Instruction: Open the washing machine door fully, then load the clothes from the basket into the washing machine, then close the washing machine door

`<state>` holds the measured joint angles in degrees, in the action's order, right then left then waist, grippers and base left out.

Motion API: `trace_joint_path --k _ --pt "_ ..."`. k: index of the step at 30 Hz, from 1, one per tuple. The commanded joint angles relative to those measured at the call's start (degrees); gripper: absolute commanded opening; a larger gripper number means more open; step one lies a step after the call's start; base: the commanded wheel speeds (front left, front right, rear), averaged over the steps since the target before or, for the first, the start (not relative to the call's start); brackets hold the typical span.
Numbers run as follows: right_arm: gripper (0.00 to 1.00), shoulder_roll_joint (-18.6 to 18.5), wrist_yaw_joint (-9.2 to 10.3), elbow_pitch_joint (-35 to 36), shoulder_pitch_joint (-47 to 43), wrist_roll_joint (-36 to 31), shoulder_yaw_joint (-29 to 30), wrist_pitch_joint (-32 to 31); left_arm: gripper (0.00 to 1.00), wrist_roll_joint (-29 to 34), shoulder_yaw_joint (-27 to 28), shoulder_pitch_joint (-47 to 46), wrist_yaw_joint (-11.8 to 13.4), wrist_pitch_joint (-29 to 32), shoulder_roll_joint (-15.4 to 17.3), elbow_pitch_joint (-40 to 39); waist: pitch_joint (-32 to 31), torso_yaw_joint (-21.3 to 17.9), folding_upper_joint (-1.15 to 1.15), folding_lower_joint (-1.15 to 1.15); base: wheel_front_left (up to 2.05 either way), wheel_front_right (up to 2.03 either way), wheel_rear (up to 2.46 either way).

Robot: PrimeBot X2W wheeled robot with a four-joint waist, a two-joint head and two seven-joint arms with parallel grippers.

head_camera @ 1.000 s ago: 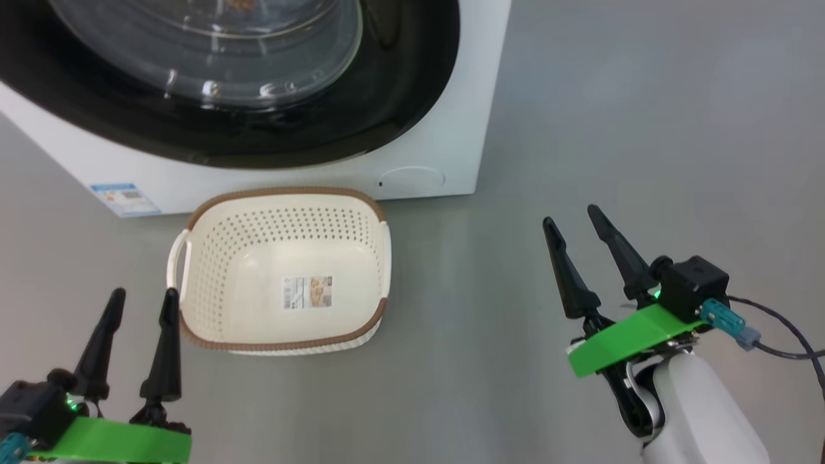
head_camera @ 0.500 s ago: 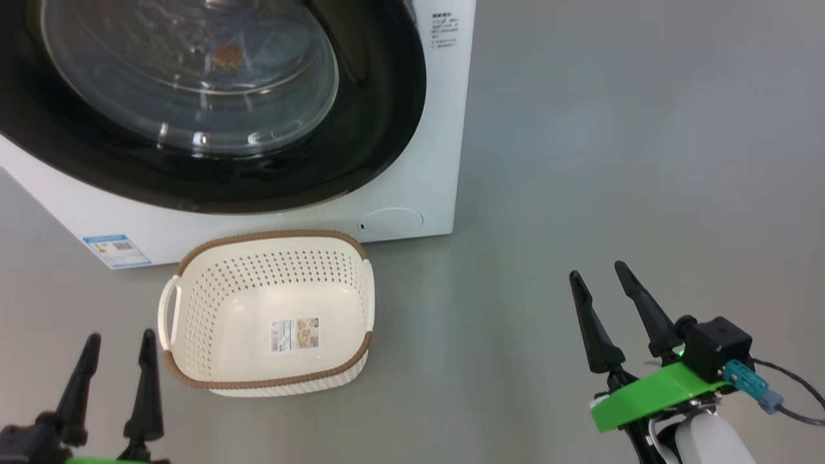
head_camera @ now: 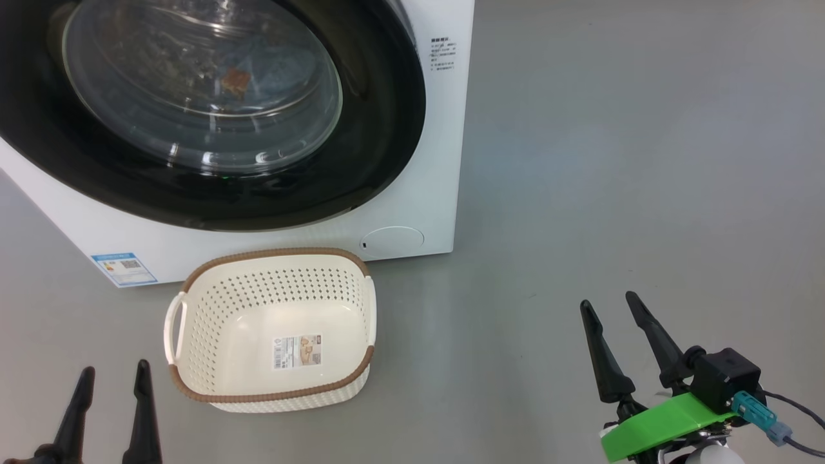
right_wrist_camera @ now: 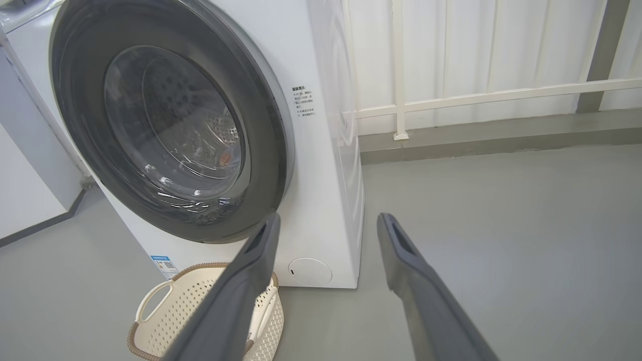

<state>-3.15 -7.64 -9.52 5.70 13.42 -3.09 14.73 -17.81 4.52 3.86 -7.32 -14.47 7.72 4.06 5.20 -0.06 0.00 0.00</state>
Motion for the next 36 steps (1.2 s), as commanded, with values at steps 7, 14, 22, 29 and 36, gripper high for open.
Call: trace_joint_path --k 7,14,22,29,36 --pt "1.0 0.3 0.15 1.7 -1.1 0.2 -1.1 0.3 1.0 1.4 2.5 0.4 -0.2 -0.5 -0.1 -2.1 -0.6 -0.2 0.0 0.0 0.0 0.0 0.0" --pt "1.0 0.3 0.15 1.6 -1.5 0.1 -0.9 0.3 1.0 1.7 2.4 0.9 -0.2 -0.5 -0.3 -2.0 -1.1 0.1 0.0 0.0 0.0 0.0 0.0" --pt "1.0 0.3 0.15 1.5 -1.7 -0.3 -1.0 0.3 1.0 2.3 3.1 1.0 -0.2 -0.5 -0.2 -1.4 -1.1 0.3 0.0 0.0 0.0 0.0 0.0" --pt "1.0 0.3 0.15 1.3 -2.0 0.0 -1.0 0.3 1.0 2.4 3.2 0.9 -0.2 -0.5 -0.2 -1.2 -1.3 0.4 0.0 0.0 0.0 0.0 0.0" --pt "1.0 0.3 0.15 1.3 -2.2 -0.4 -0.9 0.3 1.0 2.4 3.0 0.9 -0.2 -0.5 -0.4 -0.9 -2.0 0.8 0.0 0.0 0.0 0.0 0.0"
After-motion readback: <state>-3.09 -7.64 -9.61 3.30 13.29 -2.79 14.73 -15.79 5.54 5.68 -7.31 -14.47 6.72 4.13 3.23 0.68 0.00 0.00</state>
